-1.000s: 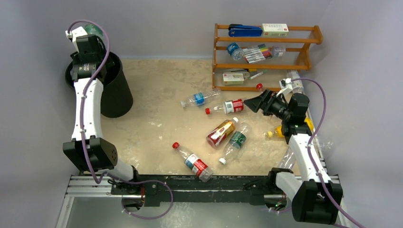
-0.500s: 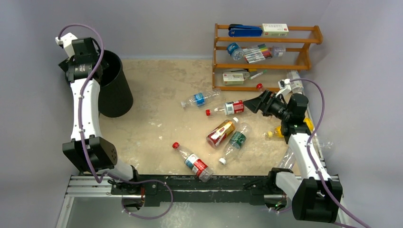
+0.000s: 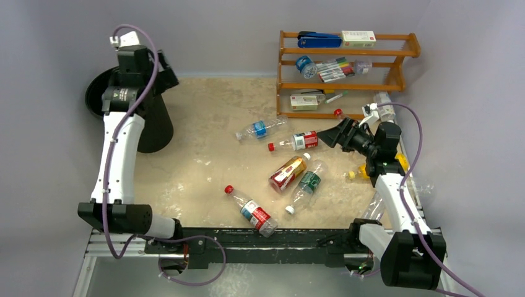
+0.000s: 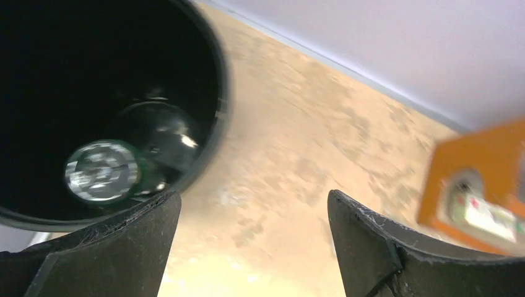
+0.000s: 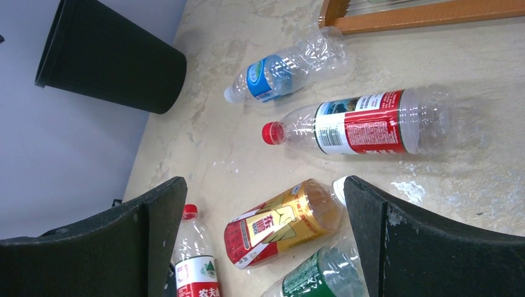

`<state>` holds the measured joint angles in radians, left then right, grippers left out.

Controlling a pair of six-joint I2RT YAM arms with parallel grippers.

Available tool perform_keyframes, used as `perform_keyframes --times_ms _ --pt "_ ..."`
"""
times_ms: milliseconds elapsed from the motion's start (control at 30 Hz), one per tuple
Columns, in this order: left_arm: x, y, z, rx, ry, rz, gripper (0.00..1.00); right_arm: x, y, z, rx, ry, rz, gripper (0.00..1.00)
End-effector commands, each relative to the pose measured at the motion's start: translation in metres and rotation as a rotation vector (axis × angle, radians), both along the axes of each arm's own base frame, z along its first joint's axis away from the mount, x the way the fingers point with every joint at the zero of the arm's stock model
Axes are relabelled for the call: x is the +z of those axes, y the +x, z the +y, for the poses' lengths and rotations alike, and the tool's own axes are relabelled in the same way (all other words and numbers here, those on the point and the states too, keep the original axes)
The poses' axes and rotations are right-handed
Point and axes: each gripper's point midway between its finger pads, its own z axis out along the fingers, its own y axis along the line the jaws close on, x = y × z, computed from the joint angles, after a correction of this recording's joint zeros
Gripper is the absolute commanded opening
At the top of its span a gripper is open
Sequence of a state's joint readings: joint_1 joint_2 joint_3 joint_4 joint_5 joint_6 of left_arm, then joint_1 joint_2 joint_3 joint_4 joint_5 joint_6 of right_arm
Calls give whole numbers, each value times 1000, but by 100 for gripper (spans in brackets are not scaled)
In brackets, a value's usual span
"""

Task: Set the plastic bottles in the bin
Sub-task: Place the plastic bottle in the trash bin, then pick up the plastic bottle at the center of the board.

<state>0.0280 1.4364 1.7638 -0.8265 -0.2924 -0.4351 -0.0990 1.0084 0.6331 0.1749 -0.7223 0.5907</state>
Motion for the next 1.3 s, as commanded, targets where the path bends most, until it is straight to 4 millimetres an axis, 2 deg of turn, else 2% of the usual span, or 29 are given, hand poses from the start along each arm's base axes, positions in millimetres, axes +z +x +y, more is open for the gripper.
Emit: perform_keyframes --times_ms 0,200,300,467,500,633,833,1067,1267 --pt "19 -12 -60 -170 -24 -49 88 13 4 -2 -9 -23 -51 100" --pt "-8 -18 -143 -359 -28 -7 88 2 -1 -2 -11 -24 -29 100" --pt "-28 -20 -187 -457 -3 23 88 -2 -3 -2 -11 -24 -23 100" --pt "-84 -20 -251 -612 86 132 88 -4 -4 -2 -11 -27 -22 100" --pt "-94 -19 -258 -633 102 148 88 -5 -5 -2 -10 -27 -21 100" --pt "-142 -7 -277 -710 157 214 88 -6 -7 -1 -7 -21 -18 100" --pt "-198 13 -295 -784 246 298 89 -8 -11 -1 -4 -22 -18 100" --pt "-232 31 -315 -865 281 323 89 -8 -12 0 2 -21 -22 100" --pt "-262 40 -319 -873 314 362 88 -7 -14 0 2 -19 -23 100"
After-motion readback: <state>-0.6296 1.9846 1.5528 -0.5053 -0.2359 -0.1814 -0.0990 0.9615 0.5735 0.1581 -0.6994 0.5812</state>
